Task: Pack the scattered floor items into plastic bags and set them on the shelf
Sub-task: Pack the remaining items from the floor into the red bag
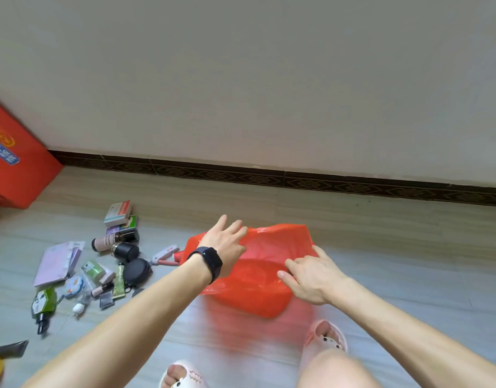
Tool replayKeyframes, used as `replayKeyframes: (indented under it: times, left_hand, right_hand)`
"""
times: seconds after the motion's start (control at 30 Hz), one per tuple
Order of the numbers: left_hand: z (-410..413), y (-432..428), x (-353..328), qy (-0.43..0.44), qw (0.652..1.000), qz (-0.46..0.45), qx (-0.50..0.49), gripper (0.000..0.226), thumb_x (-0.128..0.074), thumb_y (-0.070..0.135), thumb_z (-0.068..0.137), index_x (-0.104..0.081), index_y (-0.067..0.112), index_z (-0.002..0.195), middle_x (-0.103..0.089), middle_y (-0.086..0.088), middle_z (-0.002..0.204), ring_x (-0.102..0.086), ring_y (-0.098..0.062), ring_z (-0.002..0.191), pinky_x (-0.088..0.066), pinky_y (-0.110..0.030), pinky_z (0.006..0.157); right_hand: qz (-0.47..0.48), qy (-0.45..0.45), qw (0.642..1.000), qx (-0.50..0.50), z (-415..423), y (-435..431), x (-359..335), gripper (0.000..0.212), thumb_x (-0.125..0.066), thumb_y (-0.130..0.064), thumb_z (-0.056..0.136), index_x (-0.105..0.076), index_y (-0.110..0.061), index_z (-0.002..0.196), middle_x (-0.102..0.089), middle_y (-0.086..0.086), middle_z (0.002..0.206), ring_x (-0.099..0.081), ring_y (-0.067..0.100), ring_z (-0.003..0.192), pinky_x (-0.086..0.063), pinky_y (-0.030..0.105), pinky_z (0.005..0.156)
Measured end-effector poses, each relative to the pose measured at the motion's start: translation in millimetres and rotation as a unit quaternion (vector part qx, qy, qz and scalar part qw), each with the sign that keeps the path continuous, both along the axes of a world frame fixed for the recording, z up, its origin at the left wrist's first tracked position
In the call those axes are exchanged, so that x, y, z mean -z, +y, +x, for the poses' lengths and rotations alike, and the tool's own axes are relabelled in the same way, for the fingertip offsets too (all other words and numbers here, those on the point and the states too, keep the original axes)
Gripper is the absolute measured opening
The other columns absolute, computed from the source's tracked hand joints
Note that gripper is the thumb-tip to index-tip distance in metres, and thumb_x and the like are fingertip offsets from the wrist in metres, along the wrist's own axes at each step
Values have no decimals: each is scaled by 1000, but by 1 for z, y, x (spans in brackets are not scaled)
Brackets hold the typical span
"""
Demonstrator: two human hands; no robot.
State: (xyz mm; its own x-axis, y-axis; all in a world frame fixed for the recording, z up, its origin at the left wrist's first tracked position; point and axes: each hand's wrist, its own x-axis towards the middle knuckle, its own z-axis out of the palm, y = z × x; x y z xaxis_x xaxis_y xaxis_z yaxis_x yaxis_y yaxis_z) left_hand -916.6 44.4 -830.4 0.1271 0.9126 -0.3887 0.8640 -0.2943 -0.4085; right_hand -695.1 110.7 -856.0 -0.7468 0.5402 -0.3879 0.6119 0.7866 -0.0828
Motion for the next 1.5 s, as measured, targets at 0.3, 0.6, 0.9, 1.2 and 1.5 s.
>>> replayKeyframes:
  times: [0.3,0.6,0.9,1.2,1.5]
  left_hand:
    - [0,43,70,31,998,-11,49,40,-37,18,96,-61,10,127,-44,-18,144,-14,-36,146,19,-58,110]
    - [-82,44,157,78,963,-128,-225,54,-36,49,96,-29,37,149,-39,6,148,-26,-20,143,31,-69,97]
    - [-48,23,190,23,974,-198,-111,62,-41,49,89,-42,19,143,-56,-5,131,-49,-24,128,28,-69,100]
    - [-17,76,185,-63,990,-10,124,43,-33,10,83,-76,15,82,-68,-11,88,-62,-34,97,-36,-54,107]
    - [-67,60,217,61,984,-105,-134,77,-35,39,100,27,39,146,27,-11,158,26,-46,141,15,-73,104]
  right_hand:
    - [127,88,987,38,-59,39,77,31,-51,-47,92,-69,-22,96,-70,4,101,-58,30,99,-44,42,80]
    - [-14,-295,955,-13,-28,73,159,88,-53,-62,85,-5,-41,156,10,10,165,11,35,151,13,51,118]
    - [-21,-297,954,-13,-41,87,143,56,-55,-40,88,-48,-23,141,-47,8,146,-39,34,138,-28,46,113]
    - [104,-36,994,2,-66,74,166,23,-81,-31,70,-73,-23,90,-69,5,103,-59,29,102,-45,41,84]
    - [-42,-159,985,-50,-6,87,175,123,-74,-54,73,18,-39,153,33,11,158,-18,28,150,-4,65,117]
